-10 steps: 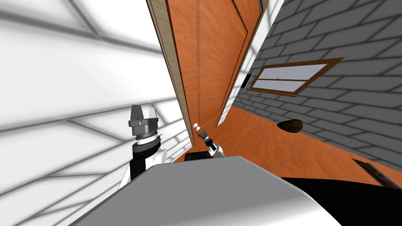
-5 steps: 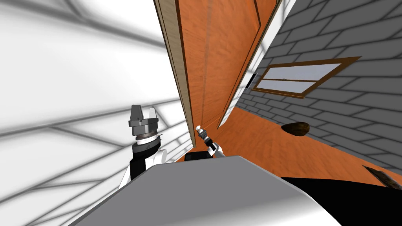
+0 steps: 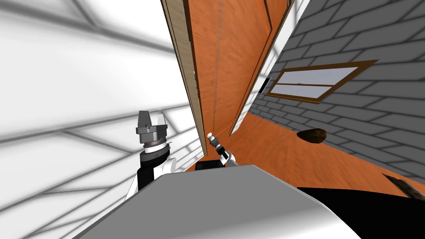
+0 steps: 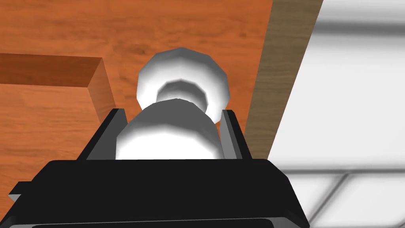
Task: Pull the door open
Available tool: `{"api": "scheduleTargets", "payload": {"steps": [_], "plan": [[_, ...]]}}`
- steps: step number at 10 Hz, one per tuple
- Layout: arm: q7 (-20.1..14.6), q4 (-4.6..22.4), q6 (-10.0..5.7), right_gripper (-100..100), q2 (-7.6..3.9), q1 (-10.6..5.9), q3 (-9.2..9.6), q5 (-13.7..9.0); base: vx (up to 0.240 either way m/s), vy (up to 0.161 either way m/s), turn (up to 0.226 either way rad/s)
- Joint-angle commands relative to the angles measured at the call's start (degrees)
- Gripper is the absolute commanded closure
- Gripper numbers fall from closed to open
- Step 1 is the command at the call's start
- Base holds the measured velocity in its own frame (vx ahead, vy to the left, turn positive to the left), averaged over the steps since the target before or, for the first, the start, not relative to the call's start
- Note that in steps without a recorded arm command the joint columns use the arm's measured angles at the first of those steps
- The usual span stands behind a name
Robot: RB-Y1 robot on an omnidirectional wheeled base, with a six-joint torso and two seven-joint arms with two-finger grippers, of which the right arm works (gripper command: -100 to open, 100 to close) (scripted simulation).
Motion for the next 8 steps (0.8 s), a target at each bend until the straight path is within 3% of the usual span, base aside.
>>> {"api": "scheduleTargets", "payload": {"steps": [1, 4, 8], "plan": [[-0.15, -0.48, 0.85, 100, -0.50, 0.52, 0.02, -0.81, -0.161, -0.081, -0.041], [-0.31, -0.47, 2.05, 100, -1.06, 0.51, 0.05, -2.72, -0.161, -0.091, -0.045], [-0.68, -0.46, 5.00, 100, -2.23, 0.48, 0.13, -7.41, -0.153, -0.058, -0.038]]}}
